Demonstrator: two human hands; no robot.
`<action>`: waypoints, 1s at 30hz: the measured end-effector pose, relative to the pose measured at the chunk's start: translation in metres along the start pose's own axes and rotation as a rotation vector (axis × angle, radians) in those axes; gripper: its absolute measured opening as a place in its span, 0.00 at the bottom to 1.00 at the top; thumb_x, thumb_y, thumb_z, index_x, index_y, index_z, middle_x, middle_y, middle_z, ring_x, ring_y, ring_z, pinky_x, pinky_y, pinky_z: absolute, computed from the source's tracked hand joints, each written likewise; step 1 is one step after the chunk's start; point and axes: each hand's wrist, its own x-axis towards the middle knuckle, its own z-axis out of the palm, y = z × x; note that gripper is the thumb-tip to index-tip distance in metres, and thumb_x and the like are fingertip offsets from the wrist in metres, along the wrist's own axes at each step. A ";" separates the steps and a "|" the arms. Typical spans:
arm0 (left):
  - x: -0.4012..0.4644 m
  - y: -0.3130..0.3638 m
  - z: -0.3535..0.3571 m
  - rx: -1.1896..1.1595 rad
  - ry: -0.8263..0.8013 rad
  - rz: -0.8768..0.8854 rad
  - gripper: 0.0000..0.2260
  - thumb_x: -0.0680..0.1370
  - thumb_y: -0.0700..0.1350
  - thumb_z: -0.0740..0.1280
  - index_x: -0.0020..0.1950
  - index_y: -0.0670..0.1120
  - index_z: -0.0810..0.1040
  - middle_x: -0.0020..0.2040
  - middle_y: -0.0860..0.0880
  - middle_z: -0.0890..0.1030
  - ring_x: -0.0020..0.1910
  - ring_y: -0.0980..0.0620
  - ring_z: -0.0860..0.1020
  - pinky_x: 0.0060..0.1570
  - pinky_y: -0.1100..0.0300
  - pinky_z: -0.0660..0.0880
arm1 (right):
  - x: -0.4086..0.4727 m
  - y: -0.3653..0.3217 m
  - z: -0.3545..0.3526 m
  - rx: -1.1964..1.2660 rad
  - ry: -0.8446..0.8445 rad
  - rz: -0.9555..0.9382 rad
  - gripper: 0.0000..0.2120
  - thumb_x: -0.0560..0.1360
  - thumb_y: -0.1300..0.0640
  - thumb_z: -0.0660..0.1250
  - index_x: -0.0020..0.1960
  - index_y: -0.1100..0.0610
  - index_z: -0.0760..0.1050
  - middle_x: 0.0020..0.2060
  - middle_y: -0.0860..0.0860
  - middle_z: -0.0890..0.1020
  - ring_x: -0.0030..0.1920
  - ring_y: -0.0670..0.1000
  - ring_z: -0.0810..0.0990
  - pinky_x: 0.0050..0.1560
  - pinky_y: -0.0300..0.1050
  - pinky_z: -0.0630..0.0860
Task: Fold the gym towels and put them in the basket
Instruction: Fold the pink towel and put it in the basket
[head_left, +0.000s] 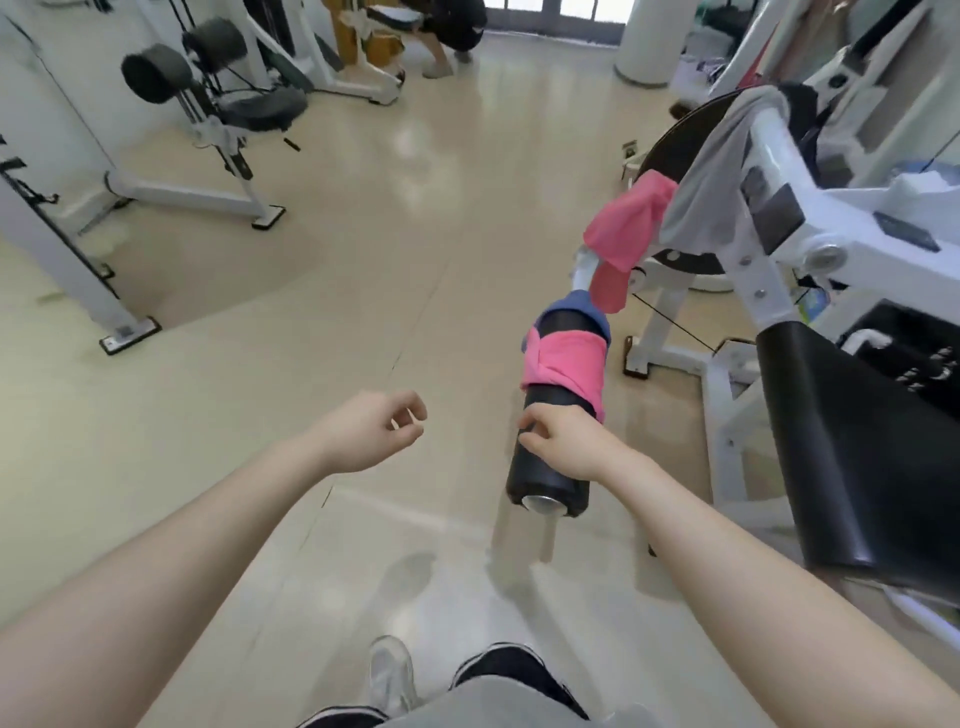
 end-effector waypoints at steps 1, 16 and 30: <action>0.023 -0.010 -0.017 -0.002 -0.011 0.017 0.09 0.78 0.44 0.61 0.57 0.46 0.74 0.46 0.51 0.75 0.44 0.50 0.75 0.42 0.61 0.68 | 0.019 -0.006 -0.004 0.019 0.017 0.026 0.15 0.78 0.54 0.58 0.63 0.57 0.72 0.55 0.53 0.80 0.53 0.52 0.76 0.48 0.40 0.69; 0.403 0.018 -0.103 0.213 -0.309 0.298 0.12 0.78 0.42 0.59 0.61 0.43 0.72 0.45 0.51 0.74 0.42 0.51 0.71 0.42 0.65 0.64 | 0.299 0.093 -0.130 0.184 0.241 0.406 0.12 0.77 0.61 0.57 0.55 0.62 0.75 0.53 0.57 0.80 0.53 0.57 0.77 0.53 0.51 0.74; 0.692 0.130 -0.169 0.151 -0.407 0.559 0.11 0.78 0.39 0.60 0.60 0.40 0.73 0.46 0.49 0.72 0.43 0.50 0.70 0.45 0.63 0.65 | 0.481 0.172 -0.309 0.182 0.710 0.689 0.17 0.79 0.60 0.54 0.66 0.65 0.68 0.65 0.61 0.71 0.65 0.59 0.68 0.65 0.50 0.64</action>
